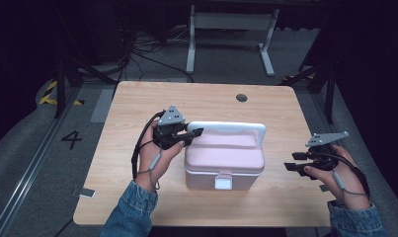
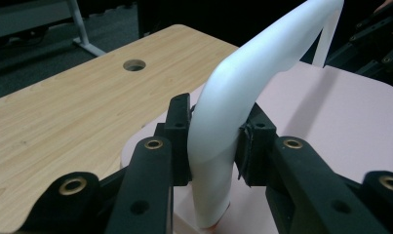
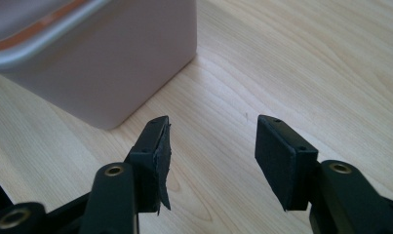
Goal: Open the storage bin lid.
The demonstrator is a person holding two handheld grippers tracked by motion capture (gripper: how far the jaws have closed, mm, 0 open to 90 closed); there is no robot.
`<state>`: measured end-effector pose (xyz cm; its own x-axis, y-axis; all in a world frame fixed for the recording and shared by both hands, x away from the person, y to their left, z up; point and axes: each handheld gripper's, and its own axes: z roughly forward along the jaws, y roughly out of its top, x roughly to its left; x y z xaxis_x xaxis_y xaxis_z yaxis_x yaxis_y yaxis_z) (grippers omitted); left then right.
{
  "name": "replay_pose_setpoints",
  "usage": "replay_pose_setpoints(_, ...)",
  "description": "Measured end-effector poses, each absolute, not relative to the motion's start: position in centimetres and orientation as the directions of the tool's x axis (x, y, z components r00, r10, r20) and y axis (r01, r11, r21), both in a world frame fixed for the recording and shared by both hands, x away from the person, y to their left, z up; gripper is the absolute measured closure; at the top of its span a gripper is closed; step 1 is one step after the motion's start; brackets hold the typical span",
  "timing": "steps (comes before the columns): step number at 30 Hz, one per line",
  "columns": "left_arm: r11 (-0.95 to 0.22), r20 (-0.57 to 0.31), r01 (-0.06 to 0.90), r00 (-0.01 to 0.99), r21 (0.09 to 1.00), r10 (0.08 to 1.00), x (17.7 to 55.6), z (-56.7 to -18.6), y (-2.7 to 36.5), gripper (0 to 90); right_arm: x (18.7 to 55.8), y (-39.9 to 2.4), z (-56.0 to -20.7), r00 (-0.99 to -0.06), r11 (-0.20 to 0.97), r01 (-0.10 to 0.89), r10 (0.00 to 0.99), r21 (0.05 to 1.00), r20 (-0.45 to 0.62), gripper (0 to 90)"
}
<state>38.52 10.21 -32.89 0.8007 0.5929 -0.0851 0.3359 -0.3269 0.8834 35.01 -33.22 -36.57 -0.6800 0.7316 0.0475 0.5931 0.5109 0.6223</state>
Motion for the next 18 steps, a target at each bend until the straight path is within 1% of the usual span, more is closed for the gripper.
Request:
replay_pose_setpoints(6,-0.324,-0.078,0.325,0.803,0.888,0.591,39.2,-32.0,10.2,71.6,34.6,-33.4,-36.1,-0.691,0.492,0.565,0.721,0.662,0.054,50.6)
replay_pose_setpoints(10,-0.323,-0.090,0.336,0.803,0.885,0.590,39.6,-31.8,10.2,71.7,34.5,-33.5,-35.7,-0.693,0.478,0.551,0.719,0.684,0.056,51.8)
replay_pose_setpoints(15,-0.330,-0.101,0.348,0.806,0.878,0.583,40.4,-31.2,10.2,72.0,34.4,-33.2,-35.3,-0.723,0.468,0.527,0.686,0.710,0.085,53.8)
replay_pose_setpoints(18,-0.323,-0.126,0.371,0.803,0.870,0.582,40.9,-30.9,10.3,72.1,34.3,-32.9,-35.2,-0.746,0.470,0.512,0.658,0.718,0.101,53.9)
